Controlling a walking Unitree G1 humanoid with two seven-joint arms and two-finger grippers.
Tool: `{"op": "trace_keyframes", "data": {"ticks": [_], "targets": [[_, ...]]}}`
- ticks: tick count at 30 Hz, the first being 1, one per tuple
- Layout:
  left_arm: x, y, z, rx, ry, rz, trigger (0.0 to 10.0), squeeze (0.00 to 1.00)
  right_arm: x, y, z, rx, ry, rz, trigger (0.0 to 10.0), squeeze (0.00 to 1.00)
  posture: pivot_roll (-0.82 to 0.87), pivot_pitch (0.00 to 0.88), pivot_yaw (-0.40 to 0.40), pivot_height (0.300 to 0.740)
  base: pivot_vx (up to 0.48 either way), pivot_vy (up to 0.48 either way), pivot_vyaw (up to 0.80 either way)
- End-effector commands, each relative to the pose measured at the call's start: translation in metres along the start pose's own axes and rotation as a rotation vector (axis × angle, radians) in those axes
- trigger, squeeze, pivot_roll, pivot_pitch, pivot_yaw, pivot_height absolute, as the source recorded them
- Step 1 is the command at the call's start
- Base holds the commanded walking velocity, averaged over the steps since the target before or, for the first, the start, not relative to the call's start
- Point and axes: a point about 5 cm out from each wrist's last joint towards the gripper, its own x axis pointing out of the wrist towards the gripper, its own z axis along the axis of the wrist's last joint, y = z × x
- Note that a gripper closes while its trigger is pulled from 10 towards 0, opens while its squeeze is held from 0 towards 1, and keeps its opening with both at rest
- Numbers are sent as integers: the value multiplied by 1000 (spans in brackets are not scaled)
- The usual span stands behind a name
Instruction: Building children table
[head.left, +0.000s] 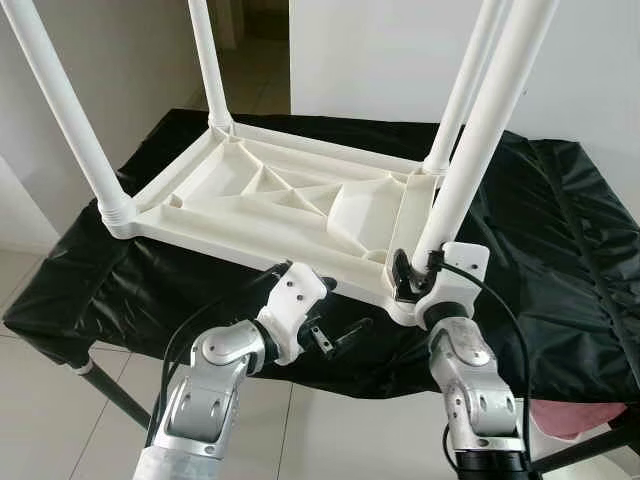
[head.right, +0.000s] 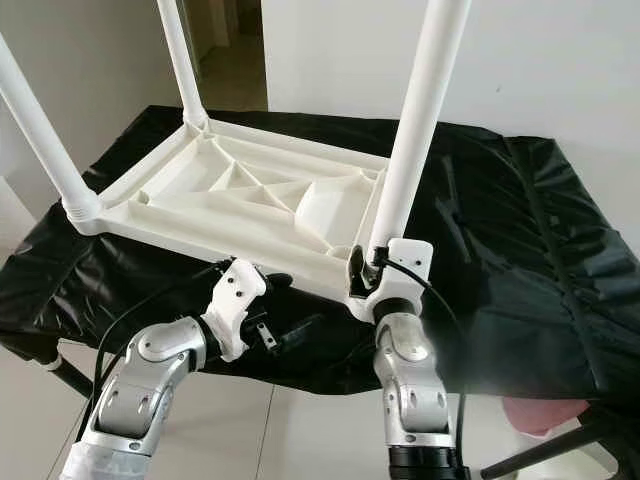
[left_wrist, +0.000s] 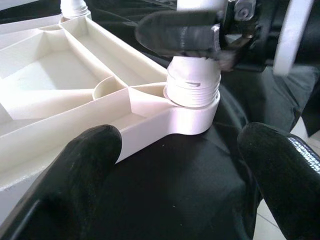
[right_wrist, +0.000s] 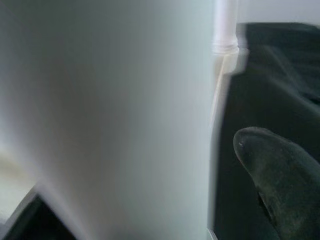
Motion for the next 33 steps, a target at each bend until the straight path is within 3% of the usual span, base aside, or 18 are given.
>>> {"op": "trace_keyframes", "data": {"ticks": [1,5,6,8,10,13,16,18,19,20,21,22,23,24,33], "targets": [[-3,7,-4,-9,11,171,10000,0,2,-2,7,8,-26,127,10000,1000,-45,97,7,740,0,0,0],[-3,7,-4,-8,12,173,10000,0,2,-5,9,-42,-34,201,10000,1000,-47,104,10,740,0,0,0],[-4,9,-3,-8,14,180,10000,0,5,-6,10,-87,-19,344,10000,0,-48,112,19,740,0,0,0],[-4,9,-3,-8,14,180,10000,0,5,-6,10,-87,-19,344,10000,0,-48,112,19,740,0,0,0],[-3,10,-3,-9,15,183,10000,0,9,-8,11,-127,-9,442,10000,0,-48,117,23,740,0,0,0],[-3,10,-3,-8,15,183,10000,0,12,-9,10,-135,6,493,10000,0,-45,118,24,740,0,0,0],[-3,11,-1,-4,13,190,10000,0,24,-15,4,-211,61,632,10000,0,-32,119,18,740,0,0,0],[-3,11,0,-4,12,191,10000,0,24,-15,4,-209,67,643,10000,0,-32,119,18,740,0,0,0],[-4,11,0,-3,12,193,10000,0,24,-16,3,-209,74,658,8863,0,-32,119,18,740,0,0,0],[-4,11,0,-3,12,193,10000,0,24,-16,3,-209,74,658,8863,0,-32,119,18,740,0,0,0],[-4,12,0,-3,12,196,10000,0,24,-16,1,-215,81,666,6157,0,-27,119,17,740,0,0,0],[-5,12,0,-3,13,199,10000,0,24,-17,0,-227,86,681,2549,0,-25,120,18,740,0,0,0],[-5,12,0,-3,13,199,10000,0,24,-17,0,-227,86,681,2549,0,-25,120,18,740,0,0,0],[-6,12,0,-3,13,201,10000,0,24,-17,-1,-232,89,699,0,0,-25,120,19,740,0,0,0],[-5,12,0,0,15,198,10000,0,21,-20,-9,-226,113,760,0,0,-29,122,23,740,0,0,0]]}}
